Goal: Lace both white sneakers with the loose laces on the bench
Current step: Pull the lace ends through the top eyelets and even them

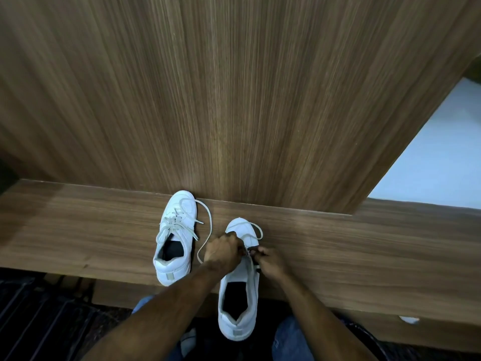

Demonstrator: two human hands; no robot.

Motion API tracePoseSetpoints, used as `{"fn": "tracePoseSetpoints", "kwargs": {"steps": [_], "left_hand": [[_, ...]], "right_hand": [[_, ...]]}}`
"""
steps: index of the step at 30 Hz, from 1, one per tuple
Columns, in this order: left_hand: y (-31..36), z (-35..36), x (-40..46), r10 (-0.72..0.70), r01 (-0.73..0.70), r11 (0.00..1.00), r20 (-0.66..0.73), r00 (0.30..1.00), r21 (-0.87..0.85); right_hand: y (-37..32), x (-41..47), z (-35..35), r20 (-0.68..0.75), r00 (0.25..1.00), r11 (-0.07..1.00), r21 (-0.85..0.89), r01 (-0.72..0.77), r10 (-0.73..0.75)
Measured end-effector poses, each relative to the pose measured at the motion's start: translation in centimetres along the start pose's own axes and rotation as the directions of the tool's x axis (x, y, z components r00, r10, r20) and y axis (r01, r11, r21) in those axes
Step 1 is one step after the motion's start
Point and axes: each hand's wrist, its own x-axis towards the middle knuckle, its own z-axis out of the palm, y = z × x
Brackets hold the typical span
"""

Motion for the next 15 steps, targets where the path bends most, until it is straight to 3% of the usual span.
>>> {"fn": "tracePoseSetpoints", "kwargs": {"steps": [3,7,10,13,15], "left_hand": [[-0.2,-0.1,-0.4,-0.004,0.004,1.000,-0.013,1.000,-0.029],[-0.7,0.2,-0.9,0.003,-0.003,1.000,-0.052,0.999,-0.004],[-1.2,0.4,-1.5,-0.089,0.080,0.992,-0.092,0.992,-0.095],[-1.6,0.3,-2.1,-0.248,0.230,0.950,-0.060,0.967,-0.213],[-1.6,0.1,-2.2,-0.288,0.272,0.924,-0.022,0.957,-0.267]], "right_hand": [[-0.5,0.7,0.2,-0.058,0.996,0.959,-0.279,0.048,-0.067],[-0.9,1.2,0.0,-0.187,0.975,0.908,-0.417,0.034,-0.122],[-2.1,1.1,-2.5,-0.387,0.910,0.980,-0.183,0.082,-0.149],[-3.5,0.8,-7.4,-0.691,0.713,0.967,0.078,0.241,-0.121],[-3.8,1.0,-9.8,-0.766,0.634,0.943,0.123,0.309,-0.107]]}}
